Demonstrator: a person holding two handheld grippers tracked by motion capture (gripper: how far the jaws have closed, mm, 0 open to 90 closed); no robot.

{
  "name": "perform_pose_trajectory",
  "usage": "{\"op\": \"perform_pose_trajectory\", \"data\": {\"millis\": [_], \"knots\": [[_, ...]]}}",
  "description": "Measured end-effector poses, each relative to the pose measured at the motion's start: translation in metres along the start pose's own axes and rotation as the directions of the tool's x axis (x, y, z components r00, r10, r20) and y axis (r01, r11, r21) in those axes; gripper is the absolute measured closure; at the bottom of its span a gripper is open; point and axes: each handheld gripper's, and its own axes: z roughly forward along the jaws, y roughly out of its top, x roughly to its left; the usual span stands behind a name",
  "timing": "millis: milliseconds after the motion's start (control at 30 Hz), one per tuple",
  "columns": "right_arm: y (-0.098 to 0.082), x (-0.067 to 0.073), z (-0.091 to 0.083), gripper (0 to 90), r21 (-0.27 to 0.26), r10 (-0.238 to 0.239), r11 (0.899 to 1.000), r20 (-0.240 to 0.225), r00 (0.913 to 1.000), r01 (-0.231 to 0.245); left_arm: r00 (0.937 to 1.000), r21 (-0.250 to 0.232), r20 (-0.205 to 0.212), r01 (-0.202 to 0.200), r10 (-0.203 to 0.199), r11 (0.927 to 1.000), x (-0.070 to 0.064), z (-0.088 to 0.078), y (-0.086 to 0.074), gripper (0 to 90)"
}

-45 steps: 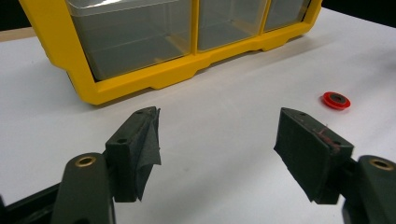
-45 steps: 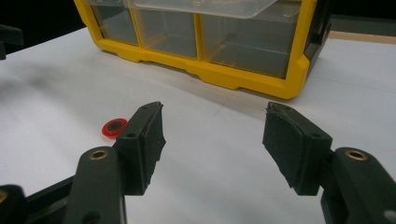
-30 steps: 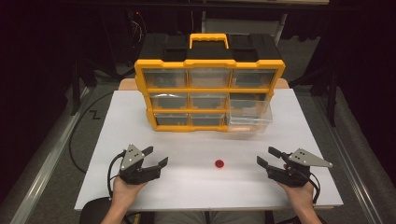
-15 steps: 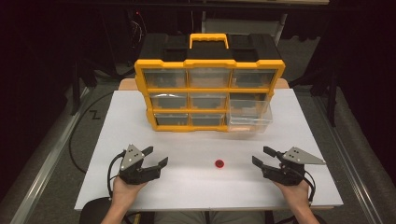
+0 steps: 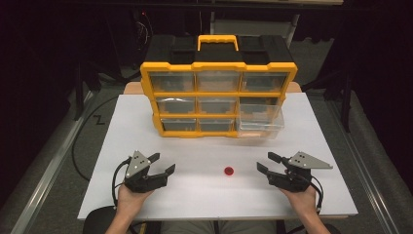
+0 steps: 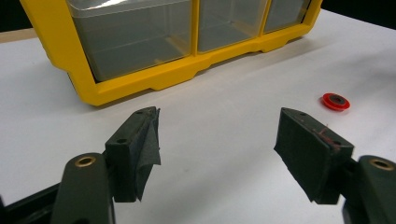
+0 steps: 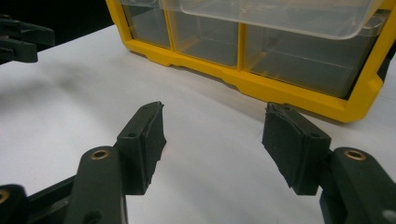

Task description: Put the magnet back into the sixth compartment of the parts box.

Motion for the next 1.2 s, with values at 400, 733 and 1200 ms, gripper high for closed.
{"op": "perform_pose_trajectory", "data": {"millis": [400,733,1200], "knots": [[0.005,0.006,0.011,40.5,0.0,-0.009,1.0,-0.026,0.9996,0.009,1.0,-0.003,0.0,0.002,-0.002,1.0,0.0,0.0,0.0,30.3],[0.01,0.012,0.02,40.7,0.0,-0.015,1.0,-0.047,0.9988,0.015,1.0,-0.004,0.001,0.002,-0.002,1.0,0.0,0.0,0.0,30.3],[0.015,0.019,0.036,41.6,0.011,-0.021,1.0,-0.071,0.9973,0.022,1.0,-0.007,0.001,0.002,-0.002,1.0,0.0,0.0,0.0,30.3]]}}
